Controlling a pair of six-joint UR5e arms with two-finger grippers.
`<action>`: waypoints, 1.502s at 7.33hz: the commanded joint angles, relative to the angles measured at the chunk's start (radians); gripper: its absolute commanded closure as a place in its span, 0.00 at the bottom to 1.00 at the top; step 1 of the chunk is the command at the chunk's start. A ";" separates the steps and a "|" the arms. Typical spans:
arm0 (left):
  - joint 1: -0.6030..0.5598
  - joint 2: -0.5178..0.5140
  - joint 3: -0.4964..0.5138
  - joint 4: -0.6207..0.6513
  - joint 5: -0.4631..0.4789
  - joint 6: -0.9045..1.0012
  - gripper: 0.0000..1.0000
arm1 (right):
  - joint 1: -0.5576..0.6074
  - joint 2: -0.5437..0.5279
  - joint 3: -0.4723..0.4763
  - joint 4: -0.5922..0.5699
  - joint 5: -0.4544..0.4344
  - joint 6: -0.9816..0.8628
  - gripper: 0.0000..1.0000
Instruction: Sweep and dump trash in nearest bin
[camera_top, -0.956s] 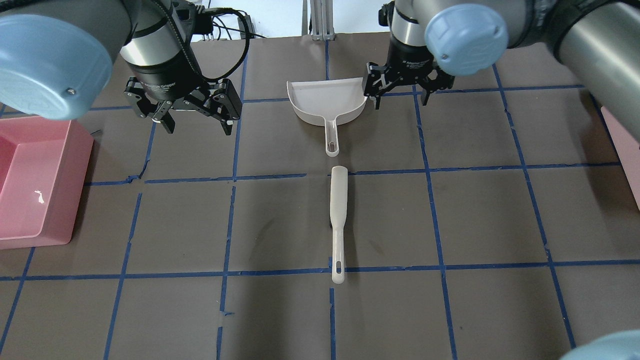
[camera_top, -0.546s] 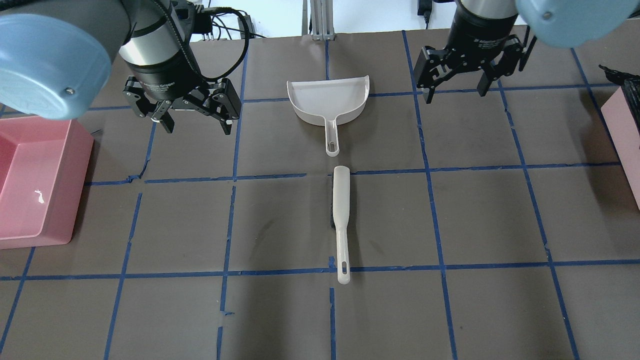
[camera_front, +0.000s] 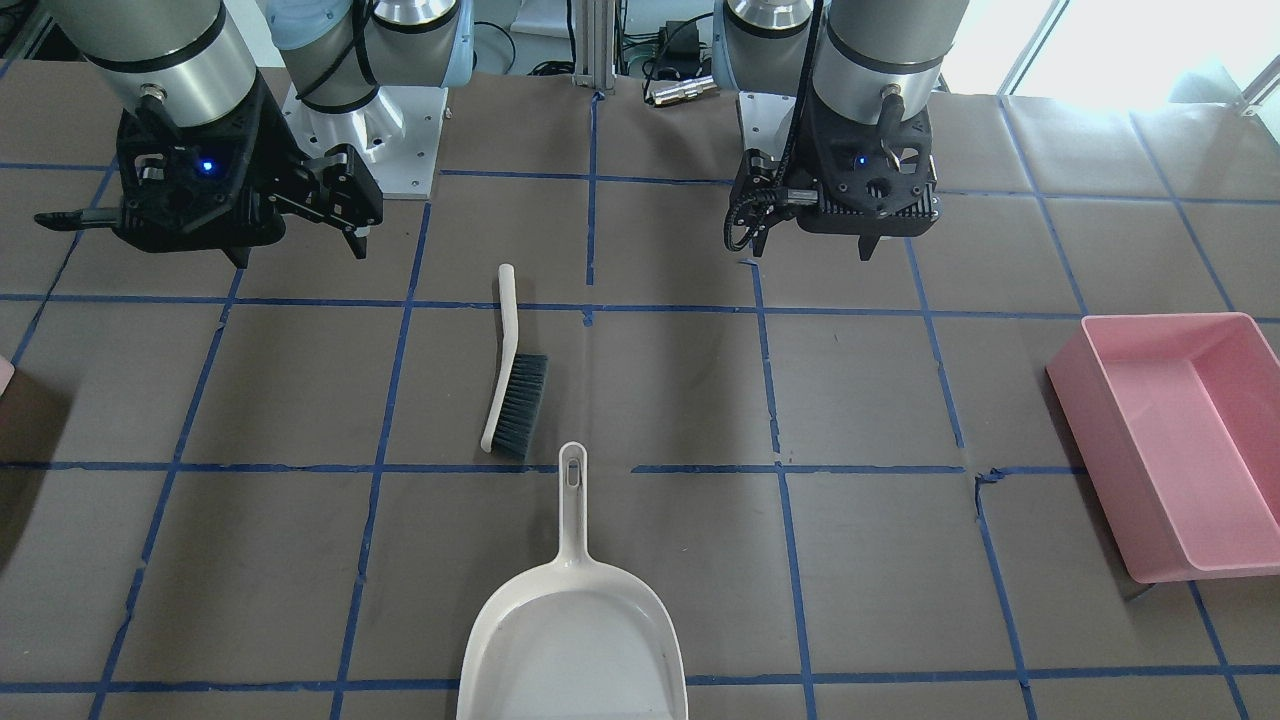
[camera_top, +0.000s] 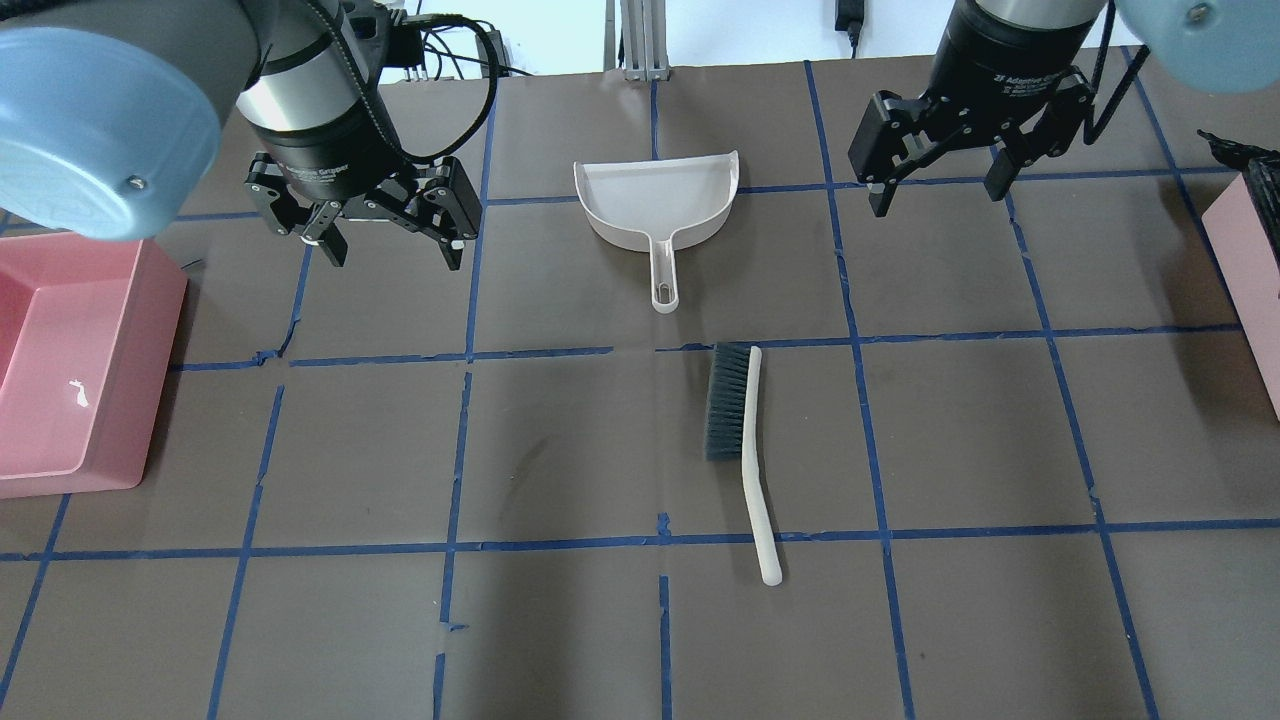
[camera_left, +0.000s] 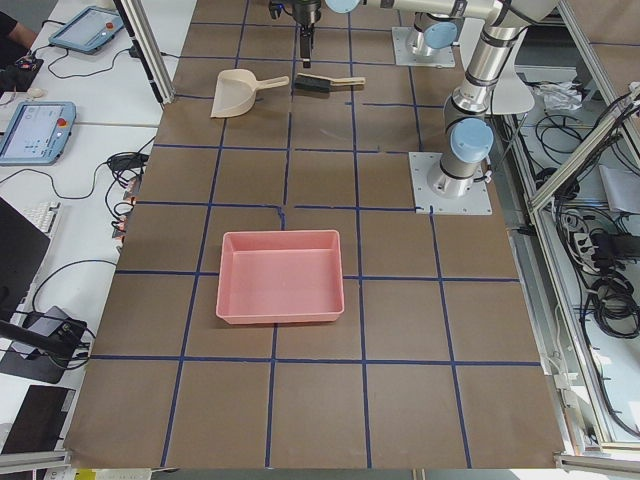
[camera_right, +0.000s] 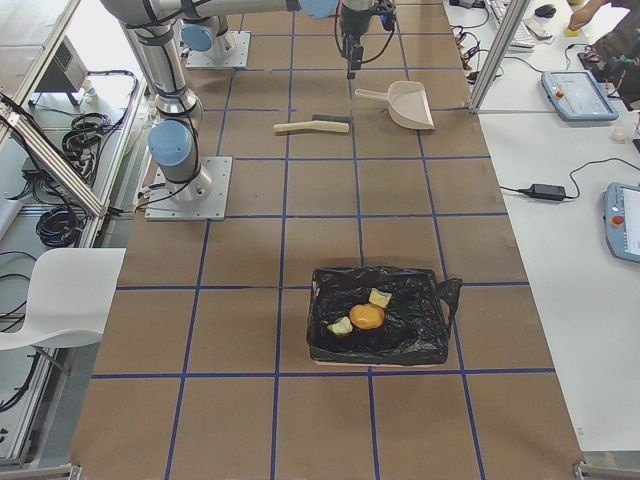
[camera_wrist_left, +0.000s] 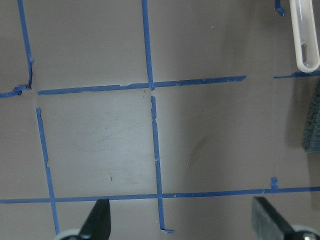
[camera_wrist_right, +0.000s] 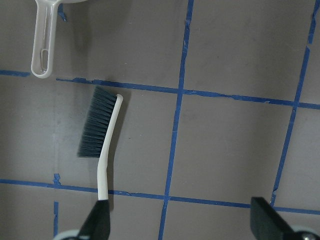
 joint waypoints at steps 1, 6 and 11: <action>0.001 0.000 0.000 0.000 -0.002 0.000 0.00 | 0.001 0.003 0.001 -0.002 0.000 0.004 0.00; 0.001 0.000 0.000 0.000 0.003 0.000 0.00 | 0.001 -0.005 0.001 -0.002 -0.010 0.004 0.00; 0.002 -0.003 -0.002 0.005 0.004 0.014 0.00 | 0.001 0.006 0.003 -0.002 -0.009 0.006 0.00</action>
